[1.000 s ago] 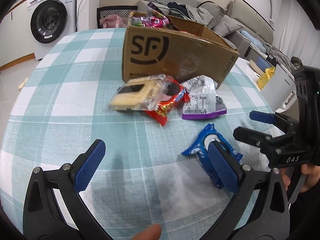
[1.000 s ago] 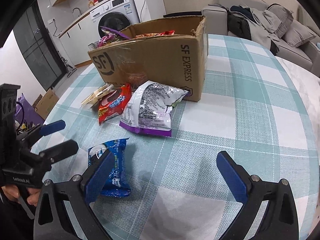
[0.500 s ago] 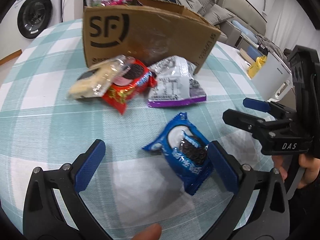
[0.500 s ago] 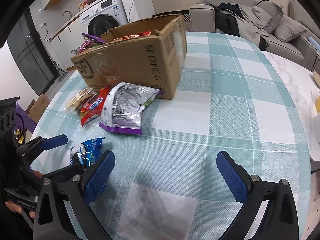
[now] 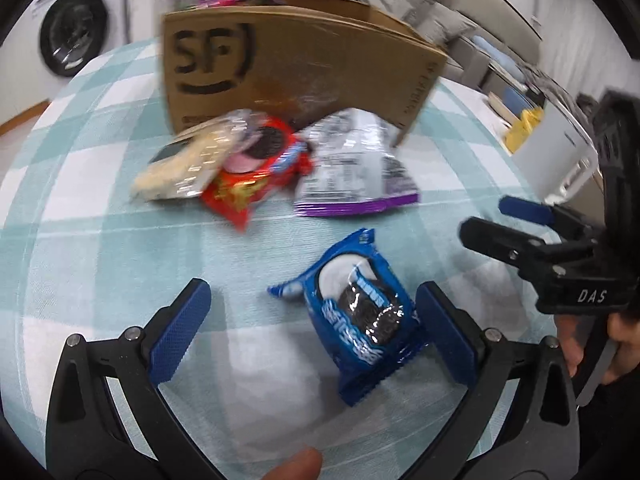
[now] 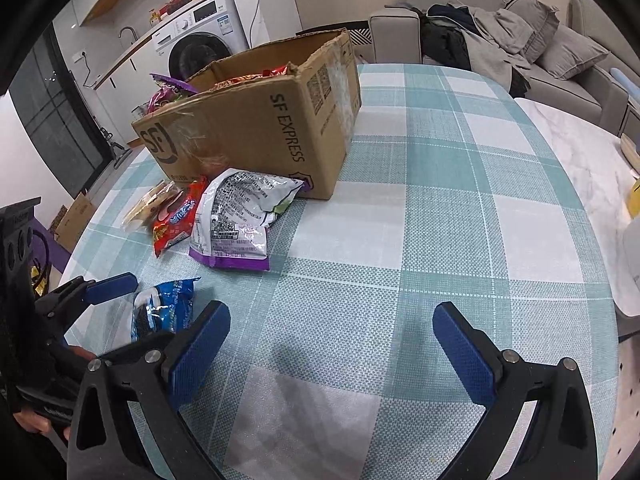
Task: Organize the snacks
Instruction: 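Move both grippers back toward the blue Oreo pack and silver bag, then grasp the blue Oreo pack with the left gripper while the right grasps the silver-purple bag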
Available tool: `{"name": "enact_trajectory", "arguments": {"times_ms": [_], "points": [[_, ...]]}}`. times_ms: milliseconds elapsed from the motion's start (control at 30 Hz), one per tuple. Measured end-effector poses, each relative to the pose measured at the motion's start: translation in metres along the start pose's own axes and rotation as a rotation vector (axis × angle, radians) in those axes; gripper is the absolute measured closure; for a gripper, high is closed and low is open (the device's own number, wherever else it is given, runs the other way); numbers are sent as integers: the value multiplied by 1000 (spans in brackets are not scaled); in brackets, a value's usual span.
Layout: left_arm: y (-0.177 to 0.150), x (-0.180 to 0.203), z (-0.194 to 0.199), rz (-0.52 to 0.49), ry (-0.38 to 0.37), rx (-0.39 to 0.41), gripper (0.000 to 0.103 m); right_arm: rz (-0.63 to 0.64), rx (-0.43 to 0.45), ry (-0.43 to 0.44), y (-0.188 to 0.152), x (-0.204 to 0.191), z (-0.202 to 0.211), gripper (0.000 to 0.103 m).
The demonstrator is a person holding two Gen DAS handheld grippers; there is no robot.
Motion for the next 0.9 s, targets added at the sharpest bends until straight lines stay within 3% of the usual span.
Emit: {"name": "enact_trajectory", "arguments": {"times_ms": [467, 667, 767, 833, 900], "points": [[0, -29, 5, 26, 16, 5, 6, -23, -6, 48, 19, -19, -27, 1], [-3, -23, 6, -6, -31, -7, 18, -23, -1, 95, 31, -31, -43, 2], [-5, -18, 8, -26, -57, -3, 24, -6, 16, 113, 37, -39, -49, 8], [-7, -13, 9, -42, -82, -5, 34, 4, 15, 115, 40, -42, -54, 16], [-8, -8, 10, -67, -101, -3, 42, 7, 21, 121, 43, -44, -56, 17]]}}
Point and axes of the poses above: each gripper's, at about its wrist camera, not at the fingertips, and z roughly against the way its jaws point, x to its right, y to its top, the point moved 5 cm from there along -z, roughly the way its jaws point, and after that the axes turned 8 degrees about y, right-handed, at the moved point
